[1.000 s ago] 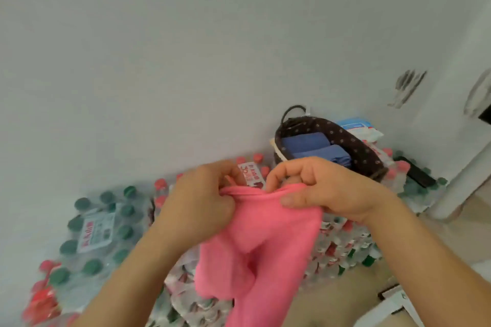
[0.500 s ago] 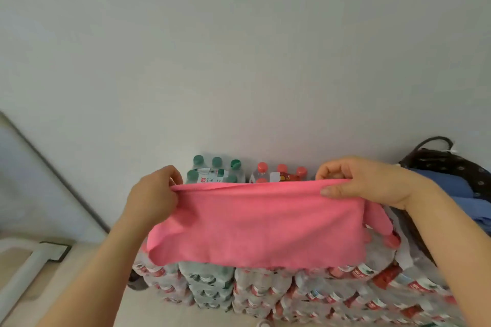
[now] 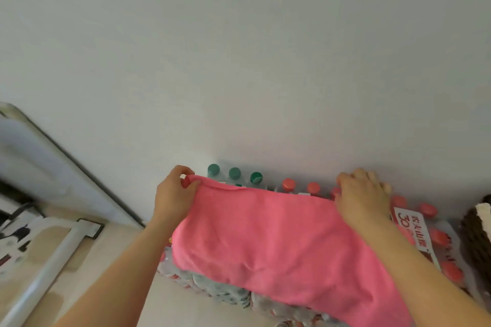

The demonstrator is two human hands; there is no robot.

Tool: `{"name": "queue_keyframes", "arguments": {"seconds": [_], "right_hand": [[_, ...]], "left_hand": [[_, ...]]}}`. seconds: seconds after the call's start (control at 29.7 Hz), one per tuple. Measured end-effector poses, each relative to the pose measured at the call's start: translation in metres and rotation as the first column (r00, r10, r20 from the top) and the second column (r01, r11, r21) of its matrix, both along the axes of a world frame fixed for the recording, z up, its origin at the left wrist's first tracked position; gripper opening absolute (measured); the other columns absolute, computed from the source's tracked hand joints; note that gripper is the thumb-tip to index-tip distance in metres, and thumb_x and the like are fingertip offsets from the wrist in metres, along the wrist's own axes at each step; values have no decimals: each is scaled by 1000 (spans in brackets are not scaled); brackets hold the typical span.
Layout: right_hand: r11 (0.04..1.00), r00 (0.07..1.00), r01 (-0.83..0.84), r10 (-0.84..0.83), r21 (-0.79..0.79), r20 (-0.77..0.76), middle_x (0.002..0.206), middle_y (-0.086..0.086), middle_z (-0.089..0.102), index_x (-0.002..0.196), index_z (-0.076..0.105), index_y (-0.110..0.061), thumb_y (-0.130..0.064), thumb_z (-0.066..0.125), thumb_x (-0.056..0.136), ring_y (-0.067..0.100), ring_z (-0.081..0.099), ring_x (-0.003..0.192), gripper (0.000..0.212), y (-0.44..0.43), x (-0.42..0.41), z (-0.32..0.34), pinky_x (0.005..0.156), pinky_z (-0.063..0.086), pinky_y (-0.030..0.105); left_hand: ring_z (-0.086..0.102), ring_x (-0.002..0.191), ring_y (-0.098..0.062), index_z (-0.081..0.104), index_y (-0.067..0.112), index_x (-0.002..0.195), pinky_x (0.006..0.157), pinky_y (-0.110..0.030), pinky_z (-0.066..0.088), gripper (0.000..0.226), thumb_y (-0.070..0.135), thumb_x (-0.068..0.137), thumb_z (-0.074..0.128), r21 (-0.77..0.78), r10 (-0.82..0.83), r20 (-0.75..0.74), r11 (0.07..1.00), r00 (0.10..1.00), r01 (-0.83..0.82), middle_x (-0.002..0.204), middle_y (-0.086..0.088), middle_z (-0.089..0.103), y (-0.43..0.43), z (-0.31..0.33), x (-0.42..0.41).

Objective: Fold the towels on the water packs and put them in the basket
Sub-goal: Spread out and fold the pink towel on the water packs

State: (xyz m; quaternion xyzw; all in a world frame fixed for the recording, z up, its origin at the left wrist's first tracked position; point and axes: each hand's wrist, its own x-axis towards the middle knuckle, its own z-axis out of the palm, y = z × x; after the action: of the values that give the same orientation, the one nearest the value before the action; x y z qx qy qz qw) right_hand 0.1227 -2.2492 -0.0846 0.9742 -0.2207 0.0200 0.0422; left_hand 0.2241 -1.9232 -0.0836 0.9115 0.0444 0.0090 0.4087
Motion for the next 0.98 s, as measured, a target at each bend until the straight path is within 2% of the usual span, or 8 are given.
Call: {"name": "queue_keyframes", "arguments": {"seconds": [0.17,0.3,0.37,0.54,0.64,0.77,0.84,0.98], "right_hand": [[826,938,-346,323,445,128,110,1,61,115,63,-24,-21,57,86,25,57,106,30,76,30,-5,87,44,35],[745,917,-385,377,544,133,122,0,50,131,49,-29,-29,52,93,23,56,107,39,131,55,-18,88,46,35],[761,934,-337,344,554,95,117,0,48,128,51,-32,-32,52,93,22,57,100,35,147,66,-28,80,45,33],[786,975,-224,188,576,122,95,-7,64,95,63,-26,-27,53,93,17,61,89,11,167,80,-46,71,49,34],[846,982,-152,72,510,174,90,-5,65,89,60,-23,-26,53,93,20,62,82,8,169,92,-49,65,44,35],[909,920,-121,-47,399,388,81,6,63,84,62,-17,-17,58,86,30,62,68,4,175,111,-50,55,48,39],[930,917,-128,-22,345,399,86,10,64,92,65,-13,-13,60,79,32,63,73,14,179,115,-54,59,52,40],[964,981,-116,73,241,182,112,14,67,115,66,-8,-20,58,76,32,65,102,41,193,102,-71,82,57,40]], "left_hand": [[56,68,-9,68,27,82,59,-17,39,7,25,78,75,-47,-41,-89,998,995,37,73,10,64,9,-5,16],[56,64,-12,67,37,96,63,-25,49,34,13,74,76,-72,-287,-320,958,903,278,71,-2,63,37,-9,32],[58,68,-11,68,36,98,70,-30,52,38,5,76,71,-119,-377,-376,926,846,359,78,-7,67,49,-11,42],[56,59,-8,74,20,81,58,-23,47,9,15,86,68,-243,-363,-313,924,877,296,67,1,67,55,-19,75],[49,56,-12,70,8,74,59,-33,45,30,32,90,63,-256,-350,-282,925,893,282,61,-3,58,45,-29,95],[30,55,-16,52,-2,62,55,-29,26,52,40,90,59,-188,-248,-229,960,941,207,57,-4,34,24,-44,122],[33,55,-17,53,-2,61,53,-29,28,52,41,89,59,-159,-213,-225,971,951,179,54,-3,38,19,-53,133],[53,58,-16,56,16,73,54,-27,35,30,43,83,63,67,-161,-161,983,974,173,62,7,56,24,-57,132]]}}
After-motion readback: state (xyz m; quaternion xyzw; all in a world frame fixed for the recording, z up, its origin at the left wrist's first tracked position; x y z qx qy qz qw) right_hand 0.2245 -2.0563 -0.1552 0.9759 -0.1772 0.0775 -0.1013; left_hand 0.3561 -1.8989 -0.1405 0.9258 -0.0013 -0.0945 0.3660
